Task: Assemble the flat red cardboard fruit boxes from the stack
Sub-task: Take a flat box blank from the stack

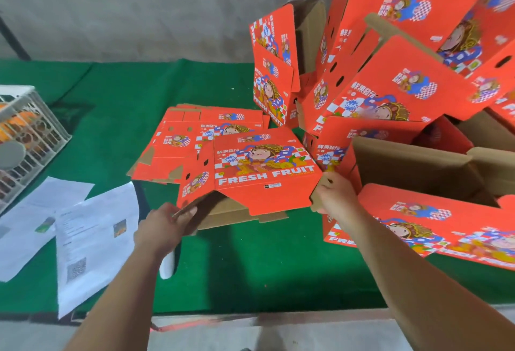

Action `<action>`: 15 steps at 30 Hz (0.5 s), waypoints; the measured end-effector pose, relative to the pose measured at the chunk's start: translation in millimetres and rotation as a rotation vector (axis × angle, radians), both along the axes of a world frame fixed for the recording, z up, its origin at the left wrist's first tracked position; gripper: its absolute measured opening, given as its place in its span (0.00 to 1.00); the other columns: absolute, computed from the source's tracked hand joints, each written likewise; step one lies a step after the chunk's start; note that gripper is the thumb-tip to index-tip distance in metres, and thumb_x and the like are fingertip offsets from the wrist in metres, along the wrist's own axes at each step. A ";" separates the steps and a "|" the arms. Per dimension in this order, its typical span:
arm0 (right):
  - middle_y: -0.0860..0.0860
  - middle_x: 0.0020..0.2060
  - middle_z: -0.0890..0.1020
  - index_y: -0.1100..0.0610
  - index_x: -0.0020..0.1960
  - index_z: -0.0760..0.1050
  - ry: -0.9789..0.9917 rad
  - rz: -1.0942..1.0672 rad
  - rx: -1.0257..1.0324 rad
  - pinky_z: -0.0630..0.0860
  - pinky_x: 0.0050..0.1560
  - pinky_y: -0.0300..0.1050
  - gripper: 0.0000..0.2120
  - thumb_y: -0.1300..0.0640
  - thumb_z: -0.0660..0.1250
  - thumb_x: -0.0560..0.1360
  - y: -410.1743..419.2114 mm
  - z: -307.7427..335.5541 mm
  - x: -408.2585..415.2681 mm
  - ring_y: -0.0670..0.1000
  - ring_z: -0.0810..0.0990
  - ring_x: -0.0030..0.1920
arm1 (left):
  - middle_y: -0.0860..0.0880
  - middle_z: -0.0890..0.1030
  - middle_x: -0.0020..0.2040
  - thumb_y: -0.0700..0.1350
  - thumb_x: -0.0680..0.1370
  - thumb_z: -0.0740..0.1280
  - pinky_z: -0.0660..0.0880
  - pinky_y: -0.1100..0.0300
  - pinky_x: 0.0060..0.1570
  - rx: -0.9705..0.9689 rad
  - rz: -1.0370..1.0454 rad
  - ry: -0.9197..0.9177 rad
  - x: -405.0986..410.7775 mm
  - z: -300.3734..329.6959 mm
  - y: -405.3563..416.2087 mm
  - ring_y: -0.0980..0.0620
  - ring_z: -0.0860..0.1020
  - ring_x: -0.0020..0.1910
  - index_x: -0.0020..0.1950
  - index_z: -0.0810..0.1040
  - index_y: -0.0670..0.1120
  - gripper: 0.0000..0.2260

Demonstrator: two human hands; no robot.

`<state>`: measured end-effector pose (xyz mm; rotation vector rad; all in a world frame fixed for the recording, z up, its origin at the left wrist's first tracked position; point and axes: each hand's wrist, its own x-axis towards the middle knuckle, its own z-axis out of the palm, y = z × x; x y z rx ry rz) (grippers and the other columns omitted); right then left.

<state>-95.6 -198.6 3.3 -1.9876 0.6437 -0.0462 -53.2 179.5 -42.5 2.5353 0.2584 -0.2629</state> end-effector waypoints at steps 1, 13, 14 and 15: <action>0.49 0.37 0.80 0.53 0.44 0.76 -0.018 -0.013 0.002 0.71 0.22 0.33 0.09 0.65 0.64 0.78 1.7 5.3 -0.1 0.43 0.80 0.30 | 0.44 0.82 0.45 0.72 0.76 0.63 0.79 0.44 0.52 0.009 -0.009 -0.033 1.1 1.2 -0.3 0.37 0.80 0.48 0.45 0.74 0.51 0.24; 0.49 0.51 0.86 0.42 0.51 0.85 -0.318 -0.138 0.317 0.81 0.58 0.57 0.20 0.37 0.72 0.61 23.2 87.4 -10.6 0.54 0.85 0.54 | 0.47 0.80 0.51 0.58 0.79 0.64 0.75 0.53 0.50 -0.918 0.239 -0.466 10.7 68.4 -18.4 0.52 0.77 0.47 0.55 0.76 0.47 0.15; 0.49 0.51 0.87 0.44 0.54 0.85 -0.312 -0.114 0.338 0.82 0.57 0.58 0.24 0.37 0.72 0.61 23.4 90.8 -12.4 0.54 0.86 0.53 | 0.48 0.80 0.50 0.56 0.80 0.64 0.77 0.55 0.48 -0.975 0.273 -0.467 12.4 71.5 -22.1 0.53 0.78 0.47 0.54 0.75 0.50 0.10; 0.49 0.51 0.87 0.45 0.55 0.84 -0.303 -0.088 0.324 0.82 0.56 0.57 0.25 0.37 0.72 0.61 23.5 93.2 -14.5 0.53 0.87 0.51 | 0.51 0.81 0.48 0.53 0.82 0.65 0.78 0.59 0.45 -1.028 0.312 -0.473 13.3 73.8 -25.6 0.54 0.79 0.45 0.53 0.75 0.51 0.06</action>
